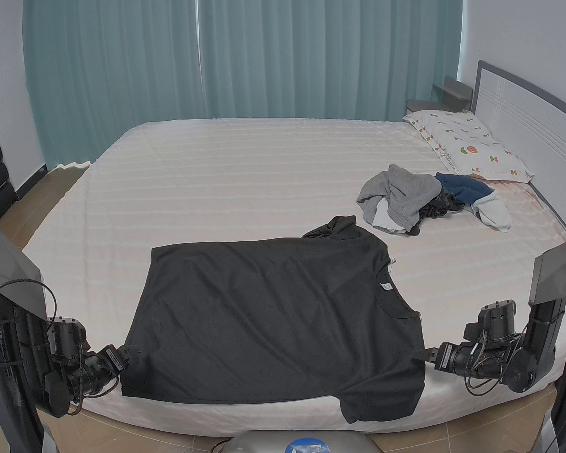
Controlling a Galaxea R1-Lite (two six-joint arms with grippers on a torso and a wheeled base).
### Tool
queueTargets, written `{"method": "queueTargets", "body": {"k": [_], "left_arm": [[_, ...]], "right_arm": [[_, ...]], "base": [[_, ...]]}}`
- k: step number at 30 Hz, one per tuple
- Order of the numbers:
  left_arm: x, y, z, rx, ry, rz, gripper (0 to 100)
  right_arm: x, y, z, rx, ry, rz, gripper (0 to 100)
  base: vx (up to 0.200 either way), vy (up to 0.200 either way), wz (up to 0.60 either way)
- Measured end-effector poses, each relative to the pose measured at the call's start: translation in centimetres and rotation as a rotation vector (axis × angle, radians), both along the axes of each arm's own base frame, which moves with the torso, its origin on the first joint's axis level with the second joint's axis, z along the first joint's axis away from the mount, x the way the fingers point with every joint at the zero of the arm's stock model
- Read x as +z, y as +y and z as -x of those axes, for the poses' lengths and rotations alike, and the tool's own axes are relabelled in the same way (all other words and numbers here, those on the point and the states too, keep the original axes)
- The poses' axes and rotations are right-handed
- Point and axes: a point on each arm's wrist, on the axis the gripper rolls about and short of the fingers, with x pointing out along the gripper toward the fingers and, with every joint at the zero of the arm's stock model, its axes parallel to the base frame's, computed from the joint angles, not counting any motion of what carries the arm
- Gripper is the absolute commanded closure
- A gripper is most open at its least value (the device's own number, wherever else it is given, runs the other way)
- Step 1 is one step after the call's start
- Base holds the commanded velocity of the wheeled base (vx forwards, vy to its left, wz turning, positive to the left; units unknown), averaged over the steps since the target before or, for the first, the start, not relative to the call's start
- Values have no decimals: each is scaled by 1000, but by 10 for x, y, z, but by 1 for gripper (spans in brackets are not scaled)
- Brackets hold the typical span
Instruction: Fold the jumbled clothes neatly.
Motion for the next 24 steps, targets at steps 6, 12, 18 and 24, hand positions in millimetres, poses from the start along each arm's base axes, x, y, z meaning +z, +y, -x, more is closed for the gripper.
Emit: {"method": "queueTargets", "body": {"k": [6,12,18,24], "left_arm": [[1,0,-1,-1,-12,3,0],[5,-1,-4,3,-56,-9,0],[6,-1,-4,39,-59,24,0],[9,0,-4,52,-74,45,0]], "right_arm": [[2,0,-2,-5,-14,-20,0],[6,1,-5,-33,-36,-66,0],[7,2,-6,-40,-44,-84,0],[11,3,-9,-59,-78,-122,0]], "base": [[0,0,0],[0,0,0],[0,67,0],[0,200,0]]}}
